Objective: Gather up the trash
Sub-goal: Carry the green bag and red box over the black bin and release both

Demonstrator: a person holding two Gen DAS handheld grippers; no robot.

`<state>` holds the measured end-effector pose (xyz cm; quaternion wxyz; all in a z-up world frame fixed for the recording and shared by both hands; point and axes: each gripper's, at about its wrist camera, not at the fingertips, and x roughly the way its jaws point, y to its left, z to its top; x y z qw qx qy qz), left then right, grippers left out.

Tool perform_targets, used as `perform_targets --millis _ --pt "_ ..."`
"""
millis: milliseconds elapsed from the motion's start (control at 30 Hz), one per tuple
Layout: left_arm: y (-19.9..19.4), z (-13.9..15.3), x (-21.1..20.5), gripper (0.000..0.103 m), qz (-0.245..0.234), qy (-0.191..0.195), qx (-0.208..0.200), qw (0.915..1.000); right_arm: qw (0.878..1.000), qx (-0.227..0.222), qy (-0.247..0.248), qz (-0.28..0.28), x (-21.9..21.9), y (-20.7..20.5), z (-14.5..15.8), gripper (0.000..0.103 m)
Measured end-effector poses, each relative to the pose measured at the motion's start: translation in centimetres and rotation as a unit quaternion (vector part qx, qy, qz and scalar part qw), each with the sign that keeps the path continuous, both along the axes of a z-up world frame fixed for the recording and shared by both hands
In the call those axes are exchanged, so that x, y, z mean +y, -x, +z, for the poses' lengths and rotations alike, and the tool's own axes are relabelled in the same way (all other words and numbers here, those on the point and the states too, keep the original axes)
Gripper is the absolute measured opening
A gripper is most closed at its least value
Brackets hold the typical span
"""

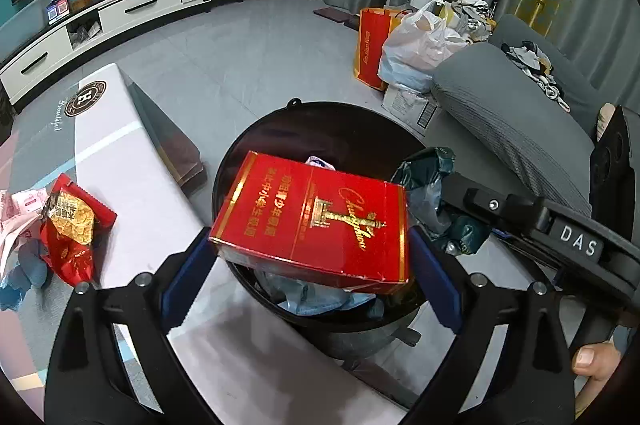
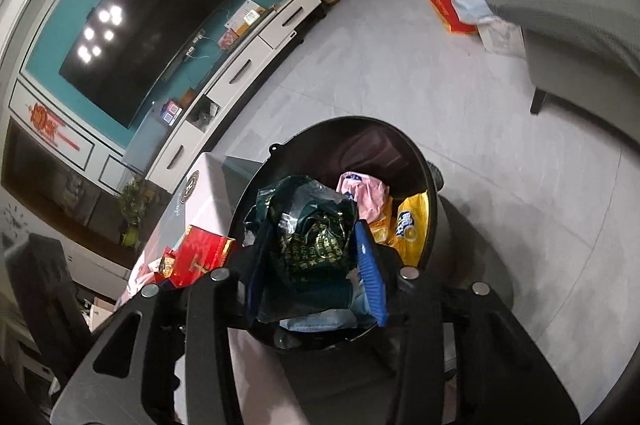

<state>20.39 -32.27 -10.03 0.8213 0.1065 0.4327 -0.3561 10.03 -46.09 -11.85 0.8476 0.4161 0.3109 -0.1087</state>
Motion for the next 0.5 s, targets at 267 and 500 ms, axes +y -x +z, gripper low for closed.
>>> perform_targets --millis 267,500 --pt "-0.3 0.2 0.8 0.094 0.012 0.015 0.004 0.9998 1.0 0.007 -0.009 -0.019 -0.4 0.3 -0.1 0.058" --pt "0.1 0.3 2.9 0.094 0.024 0.037 0.018 0.9989 1.0 0.003 -0.004 -0.011 0.2 0.2 0.5 0.058"
